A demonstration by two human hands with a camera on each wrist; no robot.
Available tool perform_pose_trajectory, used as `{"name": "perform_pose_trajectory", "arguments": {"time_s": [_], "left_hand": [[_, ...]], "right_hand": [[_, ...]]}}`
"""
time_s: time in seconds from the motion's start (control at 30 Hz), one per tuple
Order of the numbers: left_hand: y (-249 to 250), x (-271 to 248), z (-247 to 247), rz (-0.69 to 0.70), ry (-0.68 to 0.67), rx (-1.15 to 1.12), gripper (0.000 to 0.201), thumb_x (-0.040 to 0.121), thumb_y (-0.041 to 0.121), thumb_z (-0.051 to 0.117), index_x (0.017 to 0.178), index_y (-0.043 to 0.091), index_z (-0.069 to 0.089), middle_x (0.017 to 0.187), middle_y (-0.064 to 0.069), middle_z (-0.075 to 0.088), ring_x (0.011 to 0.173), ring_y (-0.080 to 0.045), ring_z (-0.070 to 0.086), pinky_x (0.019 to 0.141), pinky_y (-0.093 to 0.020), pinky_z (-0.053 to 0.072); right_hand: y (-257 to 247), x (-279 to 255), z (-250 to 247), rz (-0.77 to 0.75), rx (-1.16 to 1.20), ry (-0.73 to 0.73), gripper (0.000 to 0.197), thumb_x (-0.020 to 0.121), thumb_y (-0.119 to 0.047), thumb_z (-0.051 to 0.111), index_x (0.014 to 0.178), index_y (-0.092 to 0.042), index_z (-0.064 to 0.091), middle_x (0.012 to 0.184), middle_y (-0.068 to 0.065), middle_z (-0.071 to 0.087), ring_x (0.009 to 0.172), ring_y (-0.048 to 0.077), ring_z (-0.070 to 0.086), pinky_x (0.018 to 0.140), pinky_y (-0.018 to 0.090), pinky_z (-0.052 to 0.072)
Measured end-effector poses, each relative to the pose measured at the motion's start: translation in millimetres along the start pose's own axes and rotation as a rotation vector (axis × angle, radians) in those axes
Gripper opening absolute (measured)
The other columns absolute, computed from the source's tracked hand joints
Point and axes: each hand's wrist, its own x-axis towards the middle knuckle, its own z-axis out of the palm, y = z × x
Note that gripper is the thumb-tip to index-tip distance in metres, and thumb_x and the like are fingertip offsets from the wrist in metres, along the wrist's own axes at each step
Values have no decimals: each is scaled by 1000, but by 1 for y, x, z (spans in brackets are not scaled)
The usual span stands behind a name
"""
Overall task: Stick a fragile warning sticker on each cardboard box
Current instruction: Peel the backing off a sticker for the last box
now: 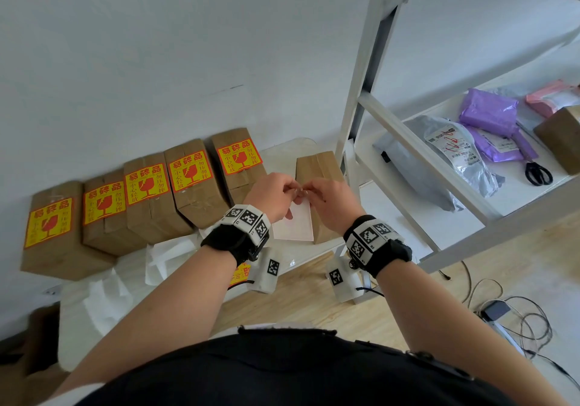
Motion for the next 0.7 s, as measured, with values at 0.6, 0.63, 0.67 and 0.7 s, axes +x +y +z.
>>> {"name": "perform_pose_trajectory", "arguments": {"time_s": [0.6, 0.63, 0.67, 0.7], "left_hand": [[-10, 1, -3, -56, 117, -257, 19, 93, 30, 65, 91, 11, 69, 79, -1, 74, 72, -14, 72, 66, -38, 61], [-11, 1, -3, -54, 126, -255, 17, 93, 28, 66, 90, 12, 70, 78, -1, 74, 71, -13, 72, 66, -39, 62], [-10, 2, -4, -52, 131, -251, 15, 93, 27, 66, 88, 13, 70, 77, -1, 74, 70, -13, 72, 66, -39, 62], [-10, 2, -4, -48, 137, -236, 13, 92, 25, 66, 85, 15, 69, 76, 0, 74, 69, -13, 72, 66, -40, 62]], "right_hand": [[-2, 8, 11, 32, 261, 73, 19, 93, -9, 55, 93, -14, 73, 78, 0, 73, 71, 12, 70, 75, 40, 58], [-2, 8, 11, 27, 255, 70, 19, 93, -8, 56, 93, -15, 74, 79, -1, 73, 71, 12, 70, 76, 39, 58], [-2, 9, 11, 26, 242, 67, 19, 93, -8, 56, 93, -15, 74, 79, -1, 73, 72, 11, 69, 76, 39, 58], [-1, 9, 12, 27, 229, 66, 19, 93, -9, 57, 93, -16, 74, 79, -2, 73, 71, 10, 69, 76, 38, 58]]}}
